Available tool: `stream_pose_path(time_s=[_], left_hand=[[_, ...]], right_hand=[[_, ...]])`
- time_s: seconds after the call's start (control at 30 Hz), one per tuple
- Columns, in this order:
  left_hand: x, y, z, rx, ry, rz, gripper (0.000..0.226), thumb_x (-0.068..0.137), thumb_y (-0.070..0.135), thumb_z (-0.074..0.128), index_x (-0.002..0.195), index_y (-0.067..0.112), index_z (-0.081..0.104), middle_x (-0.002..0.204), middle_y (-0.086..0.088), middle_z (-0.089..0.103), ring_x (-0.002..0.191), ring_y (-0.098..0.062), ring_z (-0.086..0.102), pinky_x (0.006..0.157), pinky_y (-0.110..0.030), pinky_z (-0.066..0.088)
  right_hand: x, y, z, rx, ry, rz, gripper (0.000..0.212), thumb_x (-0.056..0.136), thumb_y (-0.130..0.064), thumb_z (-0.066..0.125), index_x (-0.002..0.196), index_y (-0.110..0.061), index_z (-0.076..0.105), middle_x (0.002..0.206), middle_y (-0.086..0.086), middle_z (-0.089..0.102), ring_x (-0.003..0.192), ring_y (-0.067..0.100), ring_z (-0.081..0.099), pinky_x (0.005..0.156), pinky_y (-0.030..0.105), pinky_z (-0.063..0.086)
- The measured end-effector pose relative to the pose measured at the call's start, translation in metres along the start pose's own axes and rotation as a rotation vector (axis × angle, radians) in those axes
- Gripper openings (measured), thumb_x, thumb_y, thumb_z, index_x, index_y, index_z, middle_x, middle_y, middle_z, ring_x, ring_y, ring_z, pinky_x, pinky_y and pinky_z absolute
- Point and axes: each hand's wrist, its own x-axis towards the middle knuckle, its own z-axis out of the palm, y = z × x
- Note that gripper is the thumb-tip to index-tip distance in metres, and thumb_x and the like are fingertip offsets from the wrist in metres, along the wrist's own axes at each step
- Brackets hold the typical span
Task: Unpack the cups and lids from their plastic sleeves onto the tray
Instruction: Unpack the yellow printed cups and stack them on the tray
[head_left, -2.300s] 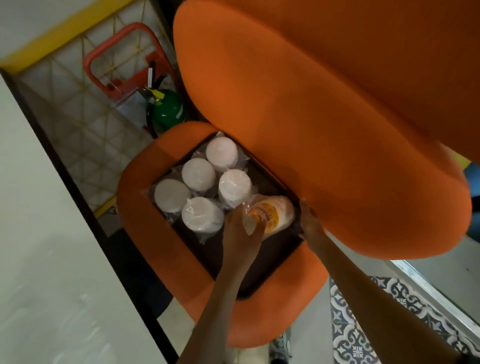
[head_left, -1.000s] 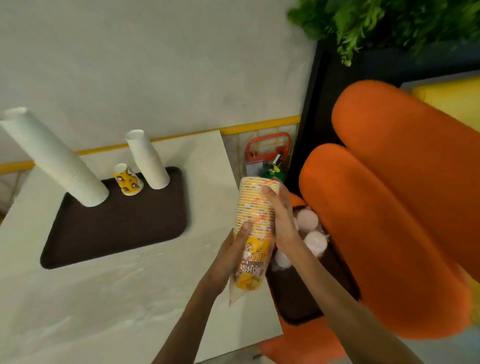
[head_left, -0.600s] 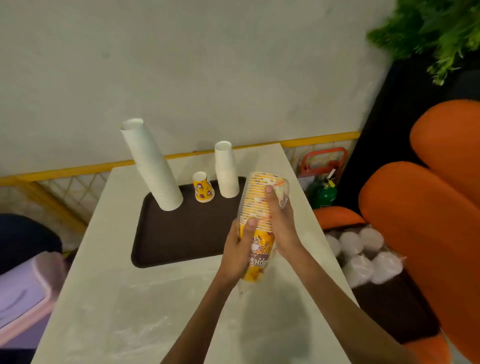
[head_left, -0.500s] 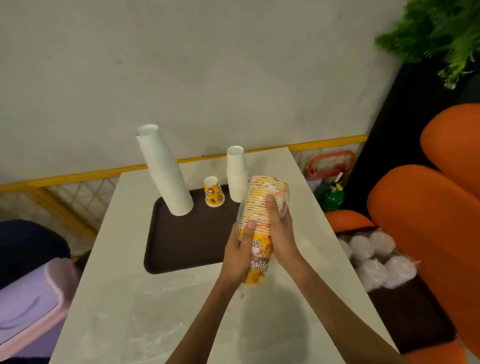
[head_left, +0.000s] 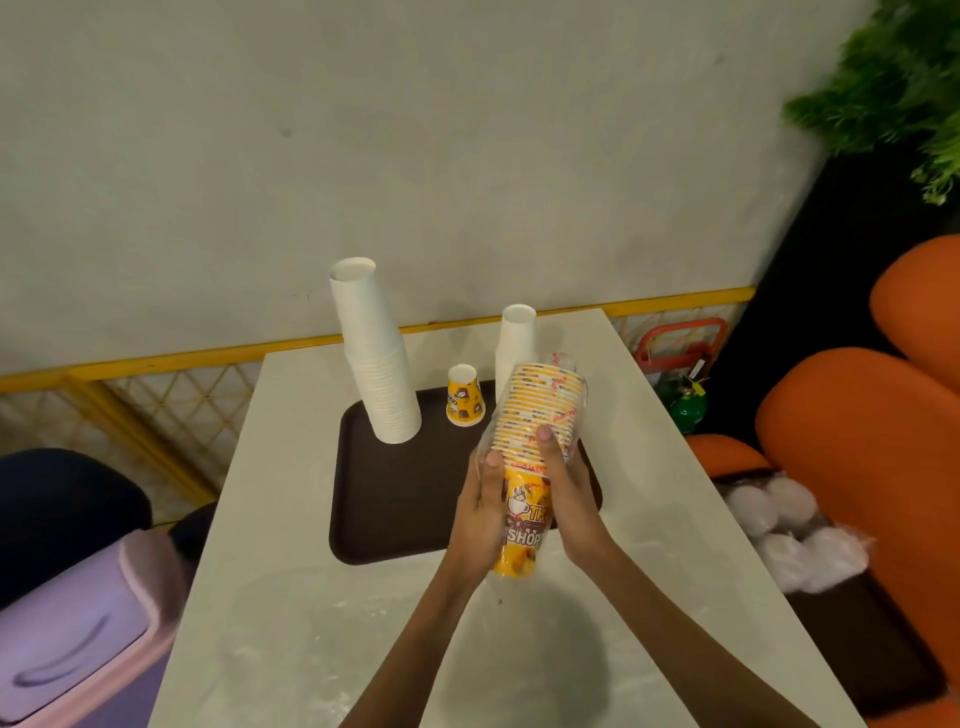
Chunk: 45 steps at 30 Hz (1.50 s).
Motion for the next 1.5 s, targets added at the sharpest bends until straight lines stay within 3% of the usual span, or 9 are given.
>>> stream_pose_path(time_s=[0.1,0.23,0.33,0.5,0.6,0.93,1.17,1.33,1.5], left_hand=[[0.011,0.001,-0.008,-0.06,-0.053,0.002,0.039,0.101,0.031,0.03,0.139,0.021,0.031,0.124,0.0,0.056,0.1,-0.004,0.064,0.076,-0.016,0.052],[0.03,0.011,-0.015,-0.072,-0.046,0.018,0.06,0.088,0.051,0.052,0.136,0.018,0.036,0.126,-0.004,0.058,0.1,-0.009,0.066,0.075,-0.017,0.053],[0.049,0.011,-0.02,-0.123,-0.049,-0.035,0.045,0.102,0.033,0.021,0.135,0.011,0.041,0.119,-0.008,0.061,0.091,-0.005,0.067,0.071,-0.015,0.052],[0.082,0.0,-0.019,-0.08,0.1,-0.148,0.079,0.084,0.069,0.028,0.136,0.013,0.045,0.127,-0.011,0.06,0.114,-0.023,0.061,0.096,-0.037,0.051],[0.099,-0.02,-0.015,-0.103,0.184,-0.244,0.096,0.075,0.083,0.034,0.143,0.015,0.035,0.133,-0.011,0.054,0.114,-0.022,0.06,0.083,-0.025,0.056],[0.118,-0.042,-0.021,-0.292,0.202,-0.265,0.06,0.1,0.048,0.009,0.142,0.016,0.036,0.133,-0.005,0.051,0.108,-0.012,0.056,0.076,-0.013,0.053],[0.116,-0.045,-0.031,-0.265,0.353,-0.288,0.061,0.1,0.047,0.01,0.138,0.014,0.045,0.129,-0.004,0.056,0.114,-0.016,0.055,0.069,-0.007,0.05],[0.128,-0.022,-0.039,-0.298,0.534,-0.176,0.054,0.103,0.039,0.015,0.136,0.01,0.047,0.132,-0.001,0.053,0.112,-0.008,0.052,0.076,-0.007,0.044],[0.136,-0.008,-0.022,-0.361,0.559,-0.202,0.06,0.102,0.045,0.019,0.12,0.007,0.06,0.119,-0.009,0.062,0.105,-0.021,0.061,0.076,-0.026,0.051]], right_hand=[[0.014,-0.008,-0.004,-0.046,-0.098,-0.034,0.028,0.096,-0.031,0.047,0.123,-0.026,0.048,0.109,-0.003,0.065,0.091,0.008,0.066,0.071,0.017,0.053],[0.039,-0.026,-0.01,-0.158,-0.219,-0.073,0.031,0.092,-0.025,0.057,0.123,-0.02,0.054,0.111,-0.002,0.066,0.095,0.006,0.064,0.066,0.009,0.049],[0.053,-0.026,-0.007,-0.19,-0.286,-0.066,0.047,0.082,-0.025,0.06,0.128,-0.021,0.051,0.116,-0.005,0.064,0.098,0.001,0.063,0.069,0.01,0.049],[0.076,-0.005,0.004,0.065,-0.228,0.005,0.046,0.082,-0.027,0.05,0.127,-0.02,0.05,0.117,-0.001,0.063,0.112,0.015,0.058,0.083,0.023,0.048],[0.094,0.0,0.015,0.148,-0.161,0.009,0.032,0.1,-0.038,0.034,0.122,-0.024,0.052,0.113,-0.005,0.066,0.105,0.012,0.064,0.08,0.024,0.053],[0.128,0.033,0.03,0.175,-0.072,0.19,0.049,0.1,-0.046,0.021,0.134,-0.018,0.043,0.109,-0.004,0.059,0.099,0.011,0.058,0.08,0.022,0.05],[0.134,0.043,0.035,0.049,-0.05,0.187,0.038,0.103,-0.039,0.018,0.101,-0.031,0.055,0.097,-0.012,0.063,0.084,-0.001,0.064,0.068,0.01,0.051],[0.141,0.031,0.041,0.092,0.024,0.072,0.04,0.104,-0.033,0.021,0.103,-0.022,0.059,0.094,-0.01,0.066,0.083,-0.001,0.066,0.067,0.01,0.05],[0.141,0.029,0.057,0.208,0.056,0.136,0.04,0.104,-0.037,0.025,0.1,-0.027,0.063,0.099,-0.007,0.065,0.095,0.013,0.063,0.082,0.03,0.052]])
